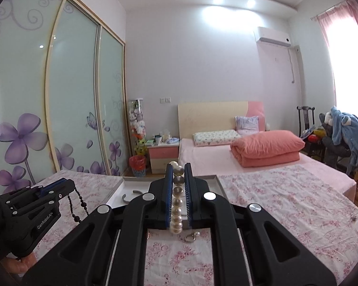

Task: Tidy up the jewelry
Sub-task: 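Lift the black bracelet with the left tool while the right tool lifts the pearl necklace, then lower the black bracelet into the tray with the left tool while the right tool releases the necklace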

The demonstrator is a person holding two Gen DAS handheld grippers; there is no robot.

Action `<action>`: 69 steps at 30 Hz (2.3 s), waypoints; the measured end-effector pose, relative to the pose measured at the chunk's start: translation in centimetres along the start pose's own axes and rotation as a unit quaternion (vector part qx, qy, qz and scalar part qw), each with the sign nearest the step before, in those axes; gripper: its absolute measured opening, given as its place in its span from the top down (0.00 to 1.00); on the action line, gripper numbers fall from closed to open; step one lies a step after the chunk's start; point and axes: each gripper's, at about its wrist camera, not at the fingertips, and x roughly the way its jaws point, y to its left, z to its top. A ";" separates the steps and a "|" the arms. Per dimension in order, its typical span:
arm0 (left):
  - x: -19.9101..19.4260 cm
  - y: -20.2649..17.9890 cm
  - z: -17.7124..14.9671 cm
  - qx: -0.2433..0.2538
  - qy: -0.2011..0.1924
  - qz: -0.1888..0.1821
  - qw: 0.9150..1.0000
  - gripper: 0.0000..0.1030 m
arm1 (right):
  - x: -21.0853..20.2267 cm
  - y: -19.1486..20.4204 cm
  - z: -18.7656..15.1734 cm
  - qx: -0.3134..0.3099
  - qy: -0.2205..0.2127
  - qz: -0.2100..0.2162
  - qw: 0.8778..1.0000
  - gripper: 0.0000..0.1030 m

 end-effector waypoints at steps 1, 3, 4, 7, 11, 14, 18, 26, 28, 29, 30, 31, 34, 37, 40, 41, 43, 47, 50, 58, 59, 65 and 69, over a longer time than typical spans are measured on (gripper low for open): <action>-0.1 0.0 0.1 0.000 -0.003 0.000 1.000 0.89 | 0.0 0.0 0.0 -0.002 -0.003 -0.002 1.000 0.90; -0.2 0.0 0.2 0.002 -0.008 0.002 1.000 0.89 | -0.1 0.0 0.0 -0.005 -0.012 -0.006 1.000 0.90; -0.3 0.0 0.2 0.003 -0.010 0.002 1.000 0.89 | -0.1 0.0 0.1 -0.008 -0.016 -0.008 1.000 0.90; -0.3 -0.1 0.4 0.005 -0.013 0.001 1.000 0.89 | -0.1 0.2 0.2 -0.011 -0.022 -0.011 1.000 0.90; -0.1 -0.1 0.7 0.008 -0.014 -0.001 1.000 0.89 | 0.2 0.4 0.6 -0.019 -0.030 -0.011 0.999 0.90; 0.5 0.0 1.0 0.010 -0.012 -0.004 1.000 0.89 | 0.4 0.7 1.0 -0.024 -0.036 -0.014 0.999 0.90; 1.9 0.2 1.4 0.004 -0.002 -0.008 1.000 0.89 | 1.6 0.6 1.4 -0.025 -0.035 -0.017 0.999 0.90; 6.8 0.9 2.1 -0.010 0.028 -0.014 0.999 0.89 | 5.7 -0.4 1.3 -0.007 -0.006 -0.007 1.000 0.90; 8.3 1.0 2.1 -0.007 0.033 -0.014 0.999 0.89 | 7.4 -0.6 1.1 0.003 0.011 0.002 1.000 0.90; 9.3 1.0 2.1 -0.005 0.037 -0.015 0.999 0.89 | 8.1 -0.6 1.0 0.006 0.018 0.005 1.000 0.90; 10.0 1.0 2.1 -0.005 0.041 -0.017 0.999 0.89 | 9.1 -0.7 0.8 0.010 0.030 0.010 0.999 0.90; 10.8 1.1 2.1 -0.005 0.046 -0.017 0.999 0.89 | 9.8 -0.7 0.5 0.013 0.039 0.012 0.999 0.90; 13.8 1.3 1.8 -0.012 0.074 -0.023 0.997 0.89 | 12.6 -0.9 -0.4 0.023 0.074 0.019 0.997 0.90; 16.3 1.5 1.2 -0.019 0.098 -0.030 0.995 0.89 | 14.5 -1.2 -1.2 0.035 0.099 0.022 0.994 0.90; 18.1 1.6 0.8 -0.020 0.114 -0.029 0.993 0.89 | 16.6 -1.4 -1.9 0.051 0.125 0.030 0.990 0.90; 18.6 1.6 0.7 -0.021 0.118 -0.030 0.992 0.89 | 17.1 -1.5 -2.0 0.055 0.131 0.032 0.989 0.90; 19.6 1.5 0.4 -0.020 0.126 -0.029 0.991 0.89 | 18.2 -1.4 -2.2 0.059 0.145 0.038 0.987 0.90; 20.4 1.7 0.4 -0.024 0.126 -0.023 0.991 0.76 | 18.9 -1.8 -2.3 0.059 0.158 0.036 0.985 0.70; 20.4 2.0 0.7 -0.027 0.119 -0.015 0.992 0.74 | 18.1 -2.1 -2.1 0.058 0.146 0.027 0.987 0.58; 18.7 3.3 1.3 -0.042 0.115 0.004 0.993 0.71 | 17.0 -2.3 -1.4 0.059 0.138 0.025 0.988 0.58; 18.2 3.3 1.3 -0.042 0.113 0.005 0.993 0.71 | 16.6 -2.3 -1.4 0.059 0.138 0.025 0.988 0.58; 15.3 3.9 0.9 -0.045 0.114 0.005 0.992 0.69 | 14.6 -2.6 -1.6 0.052 0.145 0.022 0.988 0.58; 13.3 4.6 0.0 -0.046 0.120 0.003 0.992 0.62 | 13.4 -3.2 -2.5 0.042 0.167 0.020 0.985 0.58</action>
